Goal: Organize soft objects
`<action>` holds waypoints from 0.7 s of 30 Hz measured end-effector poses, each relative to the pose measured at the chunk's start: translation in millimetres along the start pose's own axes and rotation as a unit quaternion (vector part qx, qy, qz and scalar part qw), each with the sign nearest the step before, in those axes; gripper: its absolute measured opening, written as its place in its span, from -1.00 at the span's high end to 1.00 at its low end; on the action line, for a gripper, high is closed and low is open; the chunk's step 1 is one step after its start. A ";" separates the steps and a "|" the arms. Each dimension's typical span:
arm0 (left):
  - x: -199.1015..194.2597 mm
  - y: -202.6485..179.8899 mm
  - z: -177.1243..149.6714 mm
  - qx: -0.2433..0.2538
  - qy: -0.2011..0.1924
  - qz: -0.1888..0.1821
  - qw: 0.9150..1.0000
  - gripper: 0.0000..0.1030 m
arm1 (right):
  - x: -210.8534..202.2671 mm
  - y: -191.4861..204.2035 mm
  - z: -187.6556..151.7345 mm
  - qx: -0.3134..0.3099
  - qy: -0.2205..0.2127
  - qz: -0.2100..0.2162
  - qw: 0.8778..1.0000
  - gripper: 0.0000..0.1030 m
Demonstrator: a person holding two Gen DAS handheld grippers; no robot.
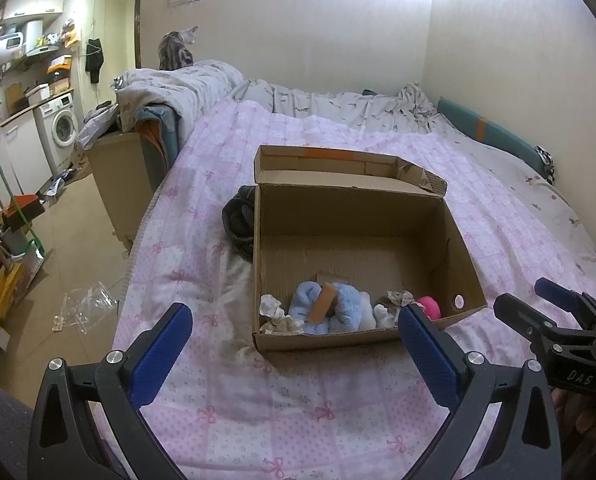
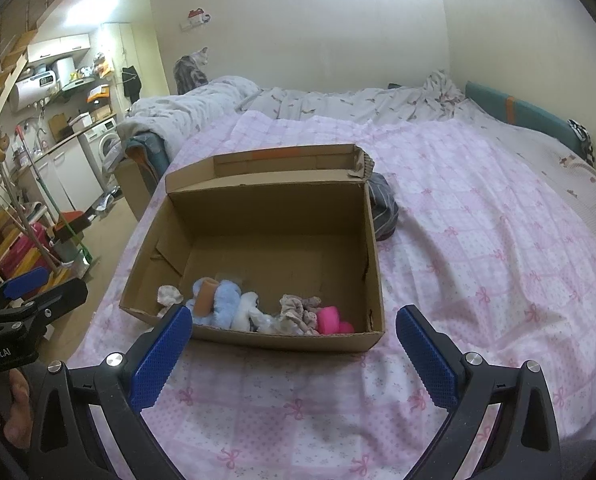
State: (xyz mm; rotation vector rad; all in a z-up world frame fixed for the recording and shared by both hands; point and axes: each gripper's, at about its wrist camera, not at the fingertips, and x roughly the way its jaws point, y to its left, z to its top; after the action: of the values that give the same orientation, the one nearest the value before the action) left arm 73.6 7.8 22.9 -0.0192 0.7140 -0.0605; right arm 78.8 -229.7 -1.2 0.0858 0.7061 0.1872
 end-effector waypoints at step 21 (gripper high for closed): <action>1.2 0.5 -2.2 -0.007 0.004 0.003 1.000 -0.99 | -1.8 -3.4 0.6 0.002 -0.003 -0.001 1.000 -1.00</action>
State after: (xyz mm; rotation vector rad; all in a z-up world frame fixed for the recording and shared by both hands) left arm 73.1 8.2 20.4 -0.0307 0.7221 -0.0502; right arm 78.2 -233.4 -0.1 0.0901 0.7005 0.1842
